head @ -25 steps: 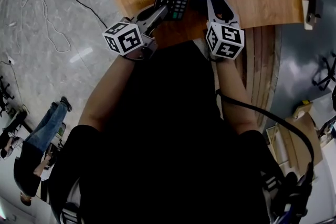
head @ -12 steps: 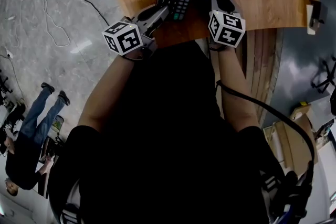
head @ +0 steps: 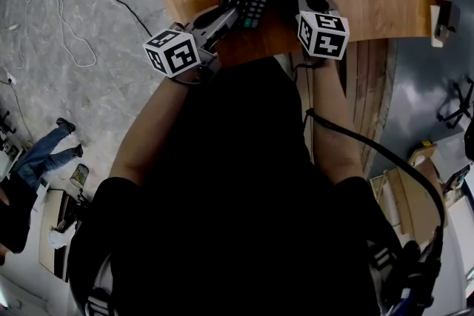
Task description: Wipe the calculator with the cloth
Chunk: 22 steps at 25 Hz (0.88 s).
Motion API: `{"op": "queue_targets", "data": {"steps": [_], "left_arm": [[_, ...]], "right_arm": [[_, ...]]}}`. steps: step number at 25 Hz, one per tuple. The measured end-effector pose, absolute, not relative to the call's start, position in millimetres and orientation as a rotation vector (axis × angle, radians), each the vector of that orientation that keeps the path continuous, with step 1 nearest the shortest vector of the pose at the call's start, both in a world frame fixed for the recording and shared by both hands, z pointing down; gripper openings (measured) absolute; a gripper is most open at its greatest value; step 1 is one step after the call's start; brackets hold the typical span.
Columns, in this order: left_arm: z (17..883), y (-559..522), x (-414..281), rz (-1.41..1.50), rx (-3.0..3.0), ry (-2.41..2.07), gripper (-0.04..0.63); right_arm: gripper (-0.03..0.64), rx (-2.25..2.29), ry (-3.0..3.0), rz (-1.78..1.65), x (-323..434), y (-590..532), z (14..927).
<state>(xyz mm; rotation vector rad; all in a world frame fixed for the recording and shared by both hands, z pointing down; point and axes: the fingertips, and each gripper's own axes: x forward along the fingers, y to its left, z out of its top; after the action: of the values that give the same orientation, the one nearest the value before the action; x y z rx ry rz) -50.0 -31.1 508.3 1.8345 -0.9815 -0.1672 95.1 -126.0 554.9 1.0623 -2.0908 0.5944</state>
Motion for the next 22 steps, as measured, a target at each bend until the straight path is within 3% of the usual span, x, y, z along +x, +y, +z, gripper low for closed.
{"op": "queue_targets", "data": {"steps": [11,22], "left_arm": [[493.2,-31.5,-49.8,-0.199,1.853,-0.969,0.072],[478.1,-25.6,-48.8,-0.251,1.854,-0.947,0.072]], "right_arm": [[0.038,1.041,-2.166,0.457,88.5,-108.3,527.7],[0.037,1.059,-2.415,0.333,61.3,-102.4,437.1]]}}
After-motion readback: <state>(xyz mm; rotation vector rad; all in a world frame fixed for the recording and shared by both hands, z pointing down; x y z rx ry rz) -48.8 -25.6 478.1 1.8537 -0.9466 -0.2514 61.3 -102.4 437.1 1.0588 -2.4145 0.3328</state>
